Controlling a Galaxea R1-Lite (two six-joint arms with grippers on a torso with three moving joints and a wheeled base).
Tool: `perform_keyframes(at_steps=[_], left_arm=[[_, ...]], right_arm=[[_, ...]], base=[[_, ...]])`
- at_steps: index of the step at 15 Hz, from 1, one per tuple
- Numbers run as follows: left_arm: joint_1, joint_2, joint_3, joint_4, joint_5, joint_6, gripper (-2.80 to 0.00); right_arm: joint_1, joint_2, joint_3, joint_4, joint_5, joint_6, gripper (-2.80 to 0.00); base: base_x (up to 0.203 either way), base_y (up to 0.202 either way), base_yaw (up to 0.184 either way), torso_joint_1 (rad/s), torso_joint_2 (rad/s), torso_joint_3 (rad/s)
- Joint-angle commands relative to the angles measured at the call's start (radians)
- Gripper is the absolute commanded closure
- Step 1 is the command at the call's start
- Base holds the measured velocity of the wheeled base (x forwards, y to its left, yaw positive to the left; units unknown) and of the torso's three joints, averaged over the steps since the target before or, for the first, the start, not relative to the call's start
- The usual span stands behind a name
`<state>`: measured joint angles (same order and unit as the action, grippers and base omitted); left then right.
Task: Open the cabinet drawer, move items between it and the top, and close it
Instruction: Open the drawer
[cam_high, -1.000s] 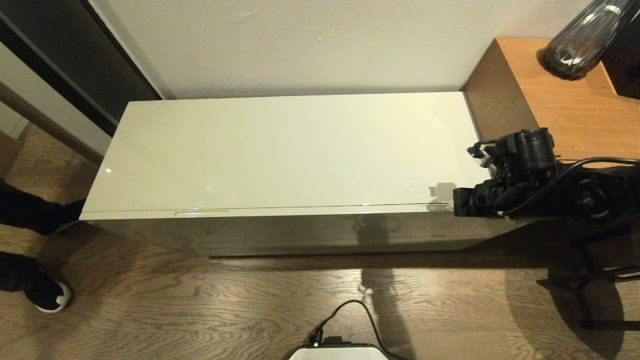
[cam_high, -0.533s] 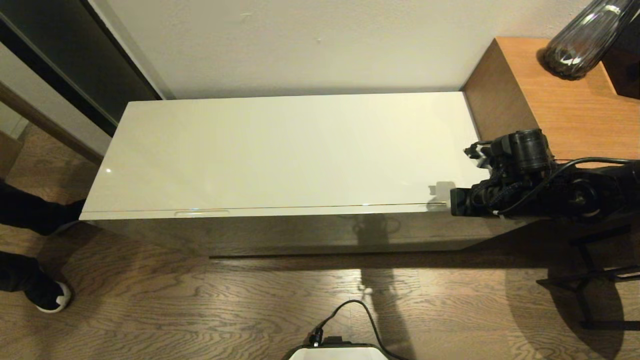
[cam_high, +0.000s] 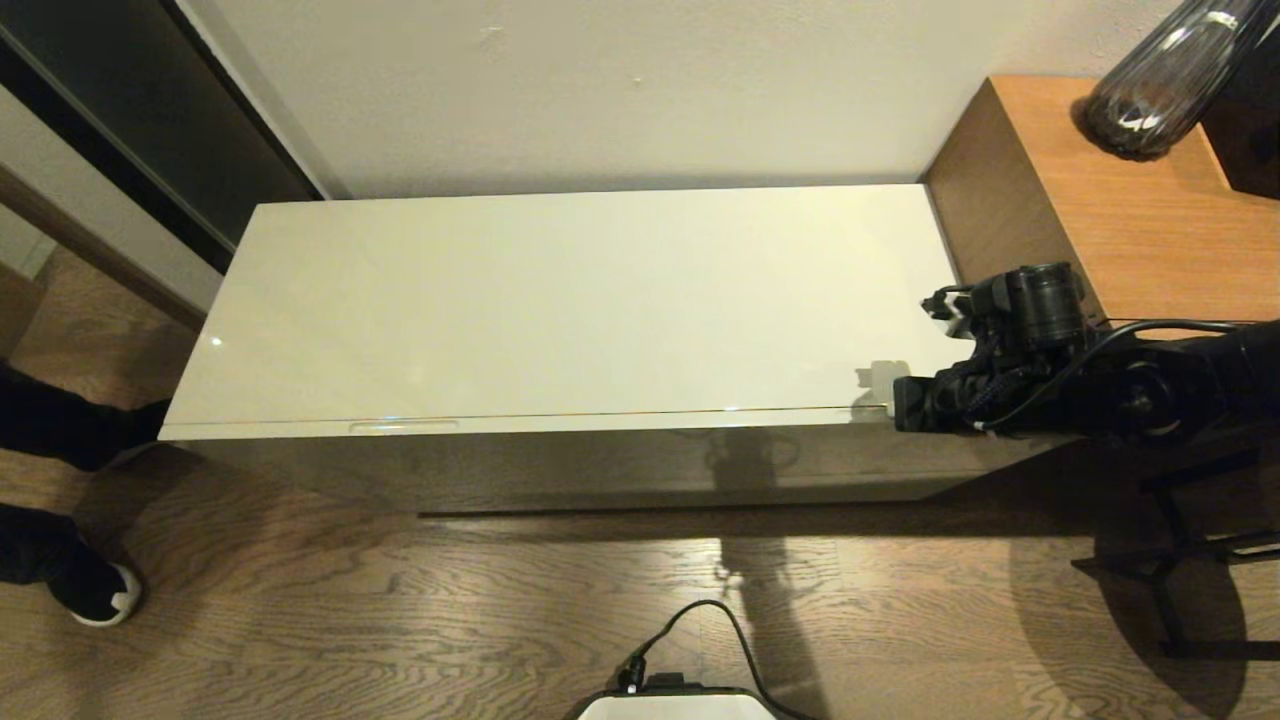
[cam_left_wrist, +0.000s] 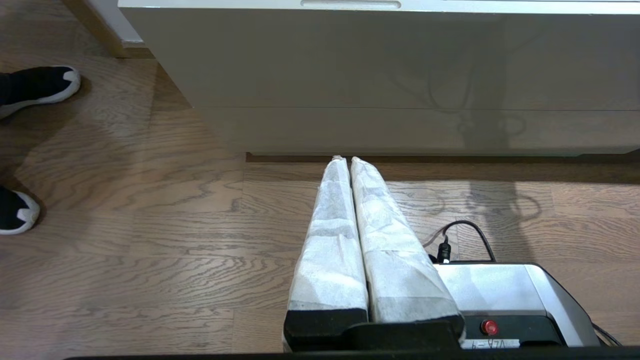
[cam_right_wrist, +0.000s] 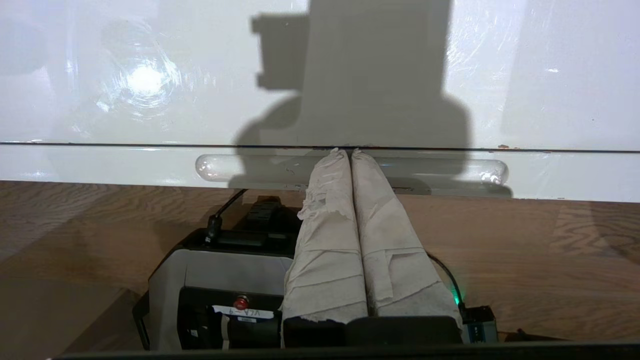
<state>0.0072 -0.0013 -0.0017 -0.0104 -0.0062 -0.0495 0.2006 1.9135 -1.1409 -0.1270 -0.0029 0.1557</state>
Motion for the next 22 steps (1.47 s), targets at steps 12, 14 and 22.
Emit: perform_keyframes(at_steps=[12,14,22], left_arm=[[0.0,0.001,0.0,0.0,0.0,-0.002,0.0],[0.0,0.001,0.0,0.0,0.0,-0.001,0.0],[0.0,0.001,0.0,0.0,0.0,-0.001,0.0]], right_arm=[[0.0,0.0,-0.023,0.152,-0.027,0.045,0.0],[0.0,-0.008,-0.022,0.171,-0.03,0.045,0.0],[0.001,-0.009,0.033,0.175,-0.029,0.097,0.0]], base=[[0.0,0.0,0.0,0.0,0.0,0.0],[0.0,0.0,0.0,0.0,0.0,0.0],[0.0,0.0,0.0,0.0,0.0,0.0]])
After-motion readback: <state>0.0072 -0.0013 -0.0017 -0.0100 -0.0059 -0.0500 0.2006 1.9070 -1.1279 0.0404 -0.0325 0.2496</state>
